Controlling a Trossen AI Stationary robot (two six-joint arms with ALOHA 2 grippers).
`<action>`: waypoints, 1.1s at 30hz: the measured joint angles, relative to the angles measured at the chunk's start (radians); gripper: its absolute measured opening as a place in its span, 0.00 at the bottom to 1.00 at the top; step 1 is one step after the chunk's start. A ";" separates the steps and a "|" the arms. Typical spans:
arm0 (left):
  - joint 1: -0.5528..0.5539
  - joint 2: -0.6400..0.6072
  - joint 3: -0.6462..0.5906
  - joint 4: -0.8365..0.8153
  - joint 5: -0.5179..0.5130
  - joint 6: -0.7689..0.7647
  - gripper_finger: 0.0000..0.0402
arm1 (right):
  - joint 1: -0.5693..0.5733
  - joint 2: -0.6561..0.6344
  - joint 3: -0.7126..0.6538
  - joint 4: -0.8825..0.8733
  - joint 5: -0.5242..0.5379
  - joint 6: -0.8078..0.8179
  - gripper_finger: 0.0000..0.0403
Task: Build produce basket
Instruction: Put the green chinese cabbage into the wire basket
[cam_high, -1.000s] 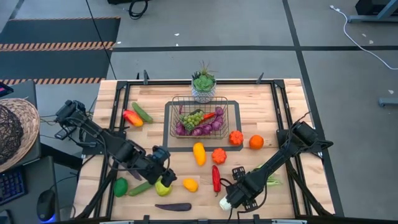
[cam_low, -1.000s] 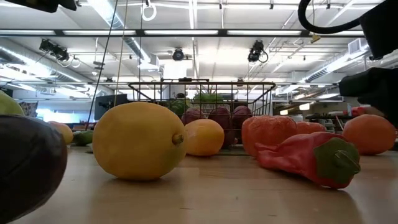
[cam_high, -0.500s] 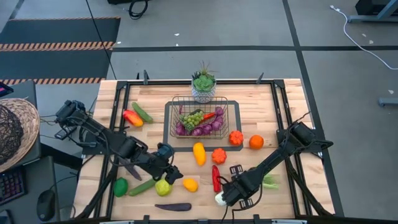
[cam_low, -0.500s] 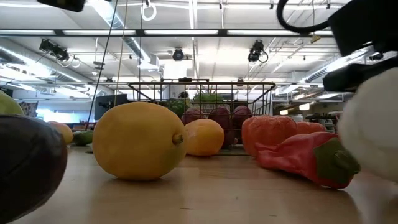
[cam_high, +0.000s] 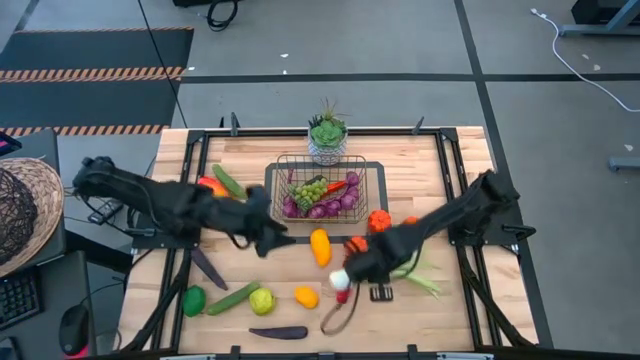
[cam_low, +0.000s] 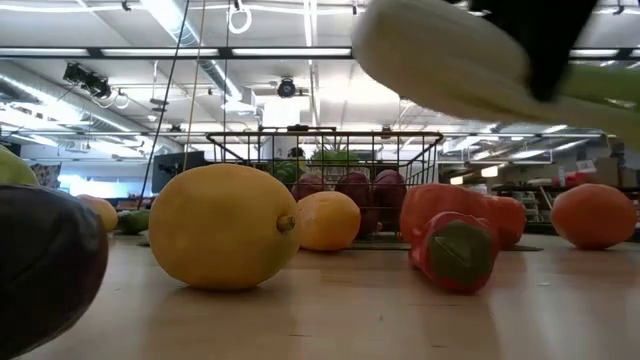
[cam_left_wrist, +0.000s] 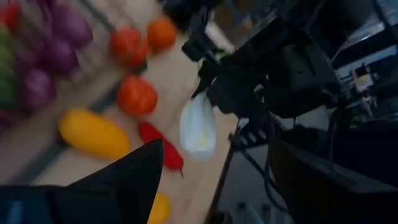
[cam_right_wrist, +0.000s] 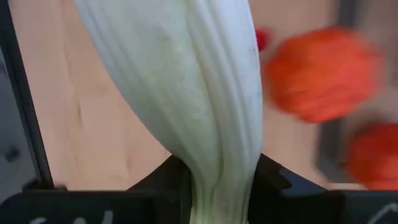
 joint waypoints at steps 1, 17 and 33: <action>0.017 -0.021 0.000 0.001 0.000 0.028 0.73 | -0.024 -0.020 0.009 0.001 0.008 -0.004 0.27; 0.165 -0.139 0.001 0.086 0.140 0.188 0.73 | -0.449 -0.007 0.324 -0.162 0.051 -0.164 0.27; 0.165 -0.141 0.001 0.185 0.129 0.268 0.73 | -0.641 0.280 0.728 -0.408 0.025 -0.438 0.27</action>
